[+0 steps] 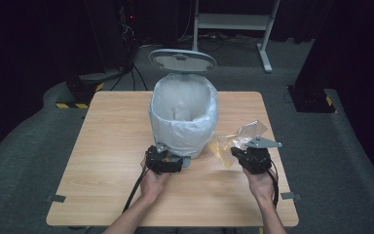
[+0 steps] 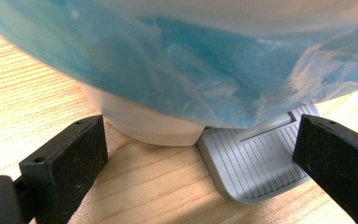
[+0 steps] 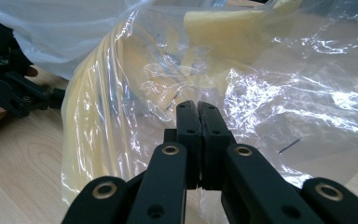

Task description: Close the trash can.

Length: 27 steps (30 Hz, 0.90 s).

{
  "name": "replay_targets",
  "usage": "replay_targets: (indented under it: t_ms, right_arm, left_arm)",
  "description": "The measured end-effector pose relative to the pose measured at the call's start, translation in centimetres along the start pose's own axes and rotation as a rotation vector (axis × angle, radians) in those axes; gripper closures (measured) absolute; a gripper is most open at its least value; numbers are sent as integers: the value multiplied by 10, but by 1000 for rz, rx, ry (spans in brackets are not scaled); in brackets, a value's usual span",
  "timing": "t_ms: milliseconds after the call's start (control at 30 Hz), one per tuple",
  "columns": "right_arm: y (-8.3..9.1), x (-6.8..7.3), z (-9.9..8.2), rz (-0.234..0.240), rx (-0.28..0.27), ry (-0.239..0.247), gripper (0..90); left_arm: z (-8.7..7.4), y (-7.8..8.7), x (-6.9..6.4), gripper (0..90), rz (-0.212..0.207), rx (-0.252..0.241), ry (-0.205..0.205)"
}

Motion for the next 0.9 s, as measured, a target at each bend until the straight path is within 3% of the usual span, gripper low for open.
replay_targets:
  t_ms: [900]
  right_arm:
    - [36,0,24,41,-68,-11,892]
  left_arm:
    - [0,0,0,32,-2,0,2]
Point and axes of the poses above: each handheld gripper's, and its own axes: y roughly backward along the jaws, z roughly out of its top, x roughly to its left, the point moved 7 cm from there along -y, roughly forward along the jaws, and after that the axes turned 4 degrees about x, right-handed, at the moved point
